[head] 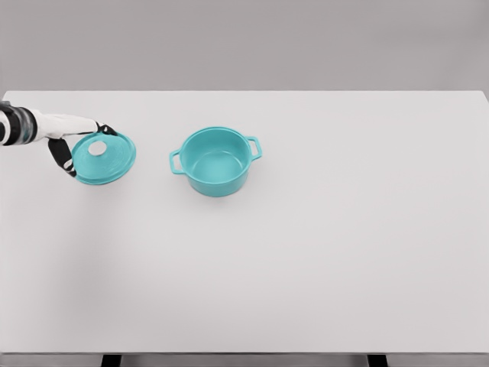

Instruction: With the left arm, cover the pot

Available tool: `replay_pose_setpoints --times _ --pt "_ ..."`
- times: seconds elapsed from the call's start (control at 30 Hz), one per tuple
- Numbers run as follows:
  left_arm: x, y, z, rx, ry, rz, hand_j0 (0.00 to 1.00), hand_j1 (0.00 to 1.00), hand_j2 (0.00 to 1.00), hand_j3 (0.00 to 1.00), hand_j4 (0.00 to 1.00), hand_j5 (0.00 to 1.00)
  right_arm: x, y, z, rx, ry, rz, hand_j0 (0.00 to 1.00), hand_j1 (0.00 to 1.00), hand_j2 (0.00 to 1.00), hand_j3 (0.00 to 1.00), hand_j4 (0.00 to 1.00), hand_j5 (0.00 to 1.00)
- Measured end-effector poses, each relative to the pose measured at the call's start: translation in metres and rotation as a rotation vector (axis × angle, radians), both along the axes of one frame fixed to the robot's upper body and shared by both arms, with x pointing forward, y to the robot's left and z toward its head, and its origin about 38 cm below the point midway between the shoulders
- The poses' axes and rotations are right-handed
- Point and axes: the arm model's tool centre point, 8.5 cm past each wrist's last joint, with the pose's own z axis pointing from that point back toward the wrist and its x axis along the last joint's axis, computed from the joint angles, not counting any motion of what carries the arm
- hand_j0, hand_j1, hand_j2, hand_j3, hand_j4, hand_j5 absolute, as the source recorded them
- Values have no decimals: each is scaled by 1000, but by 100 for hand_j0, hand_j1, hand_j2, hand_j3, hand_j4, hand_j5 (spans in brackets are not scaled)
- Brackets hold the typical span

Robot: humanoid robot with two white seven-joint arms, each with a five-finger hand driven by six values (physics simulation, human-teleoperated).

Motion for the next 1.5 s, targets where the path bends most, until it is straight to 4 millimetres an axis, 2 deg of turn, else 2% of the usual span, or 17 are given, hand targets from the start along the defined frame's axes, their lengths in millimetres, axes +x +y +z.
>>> replay_pose_setpoints --times 0.17,0.3,0.97,1.5 --pt "8 -3 2 24 -87 -1 96 96 96 96 96 96 0 0 0 0 0 0 100 100 100 100 100 100" --pt "12 -6 -2 29 -102 2 86 86 86 86 86 86 0 0 0 0 0 0 100 100 100 100 100 100" --pt "9 -10 -15 33 -80 -11 87 87 87 87 87 87 0 0 0 0 0 0 100 100 100 100 100 100" --pt "7 -8 -8 32 -87 -28 87 87 87 87 87 87 0 0 0 0 0 0 100 100 100 100 100 100"
